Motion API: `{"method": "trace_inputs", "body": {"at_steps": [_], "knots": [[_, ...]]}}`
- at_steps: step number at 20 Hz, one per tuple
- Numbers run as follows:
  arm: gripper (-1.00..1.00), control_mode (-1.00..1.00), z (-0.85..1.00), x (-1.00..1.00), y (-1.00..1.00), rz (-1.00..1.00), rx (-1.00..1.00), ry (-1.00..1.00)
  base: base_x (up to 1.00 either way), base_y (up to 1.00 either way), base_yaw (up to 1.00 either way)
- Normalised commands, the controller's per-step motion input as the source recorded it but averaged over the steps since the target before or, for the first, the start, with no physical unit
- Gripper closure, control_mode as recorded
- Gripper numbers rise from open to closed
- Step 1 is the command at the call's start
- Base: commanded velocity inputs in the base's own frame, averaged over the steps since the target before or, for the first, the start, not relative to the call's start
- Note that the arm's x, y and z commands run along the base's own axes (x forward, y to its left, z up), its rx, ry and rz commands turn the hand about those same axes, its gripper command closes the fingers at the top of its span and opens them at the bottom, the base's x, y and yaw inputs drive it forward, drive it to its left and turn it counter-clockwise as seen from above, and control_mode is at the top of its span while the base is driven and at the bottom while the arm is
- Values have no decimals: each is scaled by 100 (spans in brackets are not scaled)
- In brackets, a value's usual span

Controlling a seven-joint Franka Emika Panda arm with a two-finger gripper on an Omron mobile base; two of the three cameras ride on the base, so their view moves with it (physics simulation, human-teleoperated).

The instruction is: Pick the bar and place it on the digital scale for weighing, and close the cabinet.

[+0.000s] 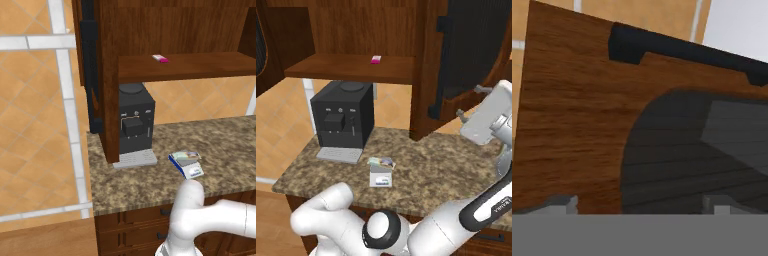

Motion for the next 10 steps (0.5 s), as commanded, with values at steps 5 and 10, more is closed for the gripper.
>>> {"method": "trace_inputs", "body": {"at_steps": [5, 10], "knots": [[-100, -100, 34, 91, 94, -41, -13, 16, 0, 0, 0], [-100, -100, 4, 100, 88, -49, -24, 18, 0, 0, 0]]}}
